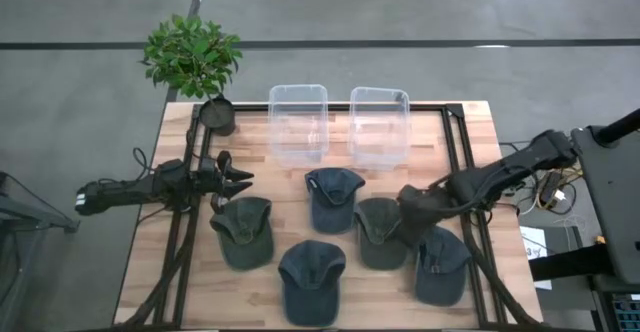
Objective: Pick & Place hat
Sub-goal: Put the right green cap into the left transparent bin
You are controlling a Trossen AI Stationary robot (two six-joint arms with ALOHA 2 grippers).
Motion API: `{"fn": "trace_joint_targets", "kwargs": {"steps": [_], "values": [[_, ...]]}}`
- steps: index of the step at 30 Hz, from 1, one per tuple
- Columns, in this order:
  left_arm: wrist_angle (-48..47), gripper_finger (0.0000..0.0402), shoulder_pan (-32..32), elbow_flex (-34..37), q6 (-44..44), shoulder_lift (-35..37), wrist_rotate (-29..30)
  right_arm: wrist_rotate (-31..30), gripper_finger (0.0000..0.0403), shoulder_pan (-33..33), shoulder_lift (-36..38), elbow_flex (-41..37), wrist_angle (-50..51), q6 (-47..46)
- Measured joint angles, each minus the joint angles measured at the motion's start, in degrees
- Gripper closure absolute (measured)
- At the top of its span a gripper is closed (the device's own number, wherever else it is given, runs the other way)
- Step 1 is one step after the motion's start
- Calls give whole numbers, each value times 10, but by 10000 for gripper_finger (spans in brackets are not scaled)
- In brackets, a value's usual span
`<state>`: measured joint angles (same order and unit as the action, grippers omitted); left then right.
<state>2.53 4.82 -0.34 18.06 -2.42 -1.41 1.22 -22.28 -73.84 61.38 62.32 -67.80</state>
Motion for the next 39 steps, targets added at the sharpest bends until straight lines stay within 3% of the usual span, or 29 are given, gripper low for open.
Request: {"fn": "trace_joint_targets", "kwargs": {"steps": [12, 21, 29, 39], "values": [[0, 282, 0, 0, 0, 0, 0, 6, 364, 0, -19, -42, -7, -66], [0, 282, 0, 0, 0, 0, 0, 7, 263, 0, -2, -51, -8, -84], [0, 282, 0, 0, 0, 0, 0, 12, 165, 1, -30, -74, -34, -106], [0, 282, 0, 0, 0, 0, 0, 13, 133, 1, -95, -89, -62, -100]]}}
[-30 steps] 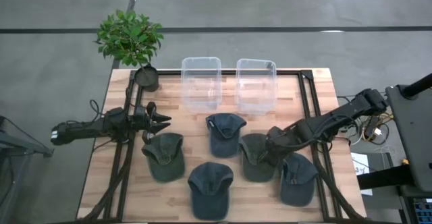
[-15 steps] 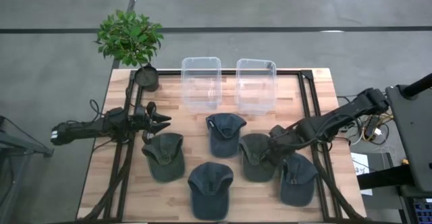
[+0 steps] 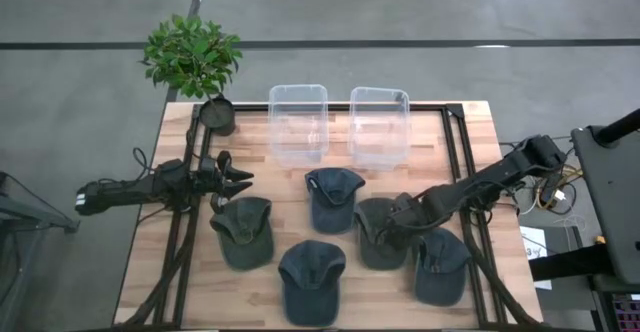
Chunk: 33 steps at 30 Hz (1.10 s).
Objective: Pick & Place hat
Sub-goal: Put the right green cap into the left transparent bin
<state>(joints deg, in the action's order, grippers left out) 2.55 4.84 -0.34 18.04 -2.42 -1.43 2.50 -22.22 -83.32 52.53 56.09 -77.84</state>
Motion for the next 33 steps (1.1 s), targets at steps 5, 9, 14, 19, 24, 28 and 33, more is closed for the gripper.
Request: {"fn": "trace_joint_targets", "kwargs": {"steps": [5, 9, 14, 19, 24, 28, 33], "values": [[0, 282, 0, 0, 0, 0, 0, 0, 139, 0, -21, -19, -51, 0], [0, 282, 0, 0, 0, 0, 0, 0, 145, 0, -23, -49, -116, -7], [0, 282, 0, -1, 0, 0, 0, 0, 164, 0, -17, -73, -141, -25], [0, 282, 0, -7, 0, 0, 0, -10, 207, 0, -17, -79, -140, -48], [0, 282, 0, -8, 0, 0, 0, -20, 272, 0, -16, -79, -139, -71], [0, 282, 0, -8, 0, 0, 0, -28, 332, 0, -15, -79, -141, -84], [0, 282, 0, -9, 0, 0, 0, -39, 385, 0, -8, -78, -142, -100]]}}
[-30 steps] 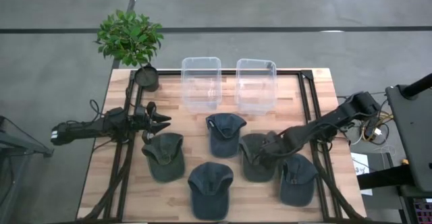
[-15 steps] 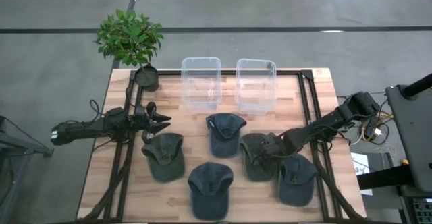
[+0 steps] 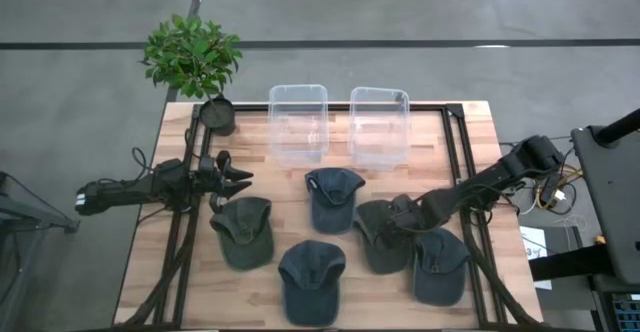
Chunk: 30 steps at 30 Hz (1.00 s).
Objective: Pick & Place hat
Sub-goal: Put the right green cap into the left transparent bin
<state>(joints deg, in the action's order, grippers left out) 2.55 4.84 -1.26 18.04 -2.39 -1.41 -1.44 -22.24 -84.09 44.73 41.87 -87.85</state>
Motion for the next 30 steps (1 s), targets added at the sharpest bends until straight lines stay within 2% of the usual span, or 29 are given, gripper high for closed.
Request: {"fn": "trace_joint_targets", "kwargs": {"steps": [6, 11, 16, 22, 25, 30], "values": [[0, 282, 0, -1, 0, 0, 0, -21, 388, 0, 55, 9, 41, -25], [0, 282, 0, -1, 0, 0, 0, -51, 389, 0, 120, 50, 108, -35], [13, 282, 0, -2, 26, 0, 0, -63, 389, 0, 161, 130, 199, -28], [69, 282, 0, -2, 91, 0, 0, -73, 390, 0, 163, 248, 254, 61], [91, 282, 0, -2, 104, 0, 0, -131, 390, -3, 153, 307, 252, 116], [99, 282, 0, -2, 105, 0, 0, -300, 390, -6, 120, 400, 249, 230]]}}
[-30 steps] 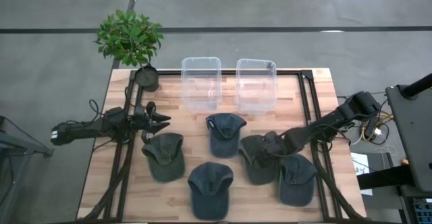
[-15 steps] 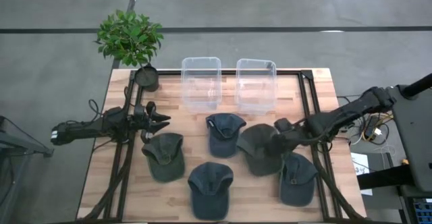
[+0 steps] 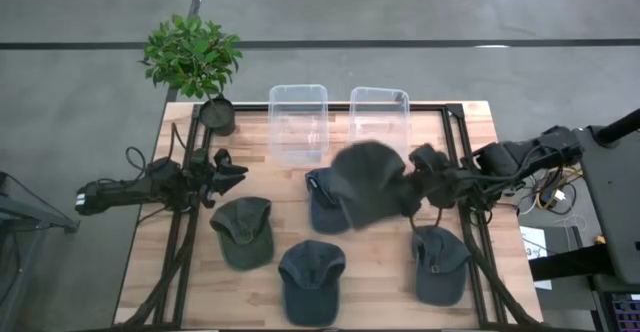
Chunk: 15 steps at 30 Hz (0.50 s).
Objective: Pick & Place hat
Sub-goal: Put the right green cap into the left transparent bin
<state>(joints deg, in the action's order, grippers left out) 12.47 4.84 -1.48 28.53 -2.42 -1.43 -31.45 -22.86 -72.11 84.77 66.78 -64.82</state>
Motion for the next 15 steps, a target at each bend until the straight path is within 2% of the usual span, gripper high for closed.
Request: {"fn": "trace_joint_targets", "kwargs": {"steps": [5, 9, 12, 15], "values": [[0, 282, 0, 0, 0, 0, 0, -145, 390, 0, -54, 69, -6, 148], [-1, 282, 0, 0, 0, 0, 0, -230, 390, -1, -93, 90, -20, 271], [-1, 282, 0, 0, 0, 0, 0, -285, 390, -1, -113, 93, -20, 316], [-1, 282, 0, 0, 0, 0, 0, -320, 390, -1, -123, 88, -21, 320]]}}
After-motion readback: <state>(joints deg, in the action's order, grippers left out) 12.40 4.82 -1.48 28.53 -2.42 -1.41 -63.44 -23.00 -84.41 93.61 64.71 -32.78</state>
